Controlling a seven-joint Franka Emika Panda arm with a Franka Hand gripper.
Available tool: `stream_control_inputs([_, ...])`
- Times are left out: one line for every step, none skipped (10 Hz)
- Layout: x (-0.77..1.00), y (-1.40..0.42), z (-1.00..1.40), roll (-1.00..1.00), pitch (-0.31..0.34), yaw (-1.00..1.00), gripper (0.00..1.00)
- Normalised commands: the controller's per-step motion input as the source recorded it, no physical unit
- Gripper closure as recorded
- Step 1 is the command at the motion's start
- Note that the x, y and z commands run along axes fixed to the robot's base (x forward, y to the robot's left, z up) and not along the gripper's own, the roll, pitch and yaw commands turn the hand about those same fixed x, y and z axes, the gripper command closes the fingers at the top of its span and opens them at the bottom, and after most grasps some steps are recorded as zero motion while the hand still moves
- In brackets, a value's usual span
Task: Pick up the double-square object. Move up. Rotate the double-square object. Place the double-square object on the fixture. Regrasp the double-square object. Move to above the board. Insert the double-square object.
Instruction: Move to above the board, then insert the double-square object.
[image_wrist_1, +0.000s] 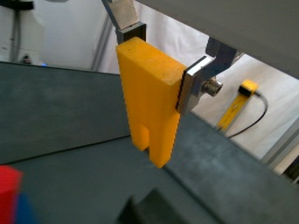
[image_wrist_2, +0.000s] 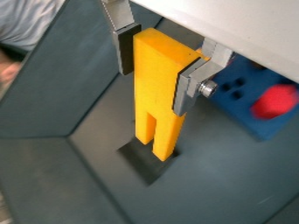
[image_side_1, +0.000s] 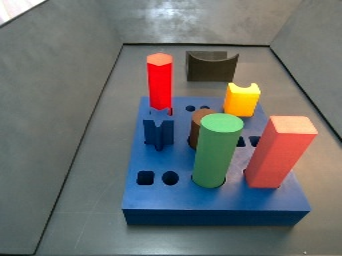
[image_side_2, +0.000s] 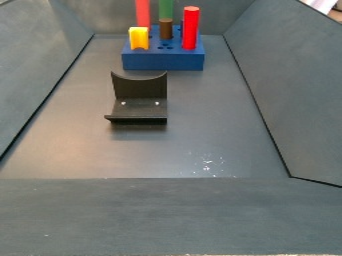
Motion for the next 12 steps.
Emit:
stream_control_inputs([-0.66,-1.00,0.01,-1.00,-0.025,-0.16,1.00])
stream_control_inputs([-0.73,-1.00,0.01,-1.00,-0.029,-0.16,1.00])
stream_control_inputs([-0.56,-0.68,0.02,-1.00,-0.039,-0.15,1.00])
stream_control_inputs([-0.38,-0.36,0.01,-1.00,-0.050,-0.15,1.00])
stream_control_inputs([-0.25,-0.17,0.00,-1.00,-0.053,-0.14,1.00])
stream_control_inputs([-0.18,-0.06,0.01,-1.00,-0.072,-0.13,1.00])
stream_control_inputs([-0.16,-0.03,0.00,-0.93,-0.086,-0.11,1.00])
stream_control_inputs([-0.13,0.02,0.00,-0.64,-0.099,-0.06,1.00])
stream_control_inputs([-0.12,0.03,0.00,-0.44,-0.101,-0.03,1.00])
stream_control_inputs([-0.09,0.03,0.00,-0.24,-0.093,-0.01,1.00])
stream_control_inputs([0.92,0.03,-0.59,-0.21,-0.189,0.05,1.00])
stream_control_inputs([0.82,0.03,-0.62,-0.24,-0.183,0.18,1.00])
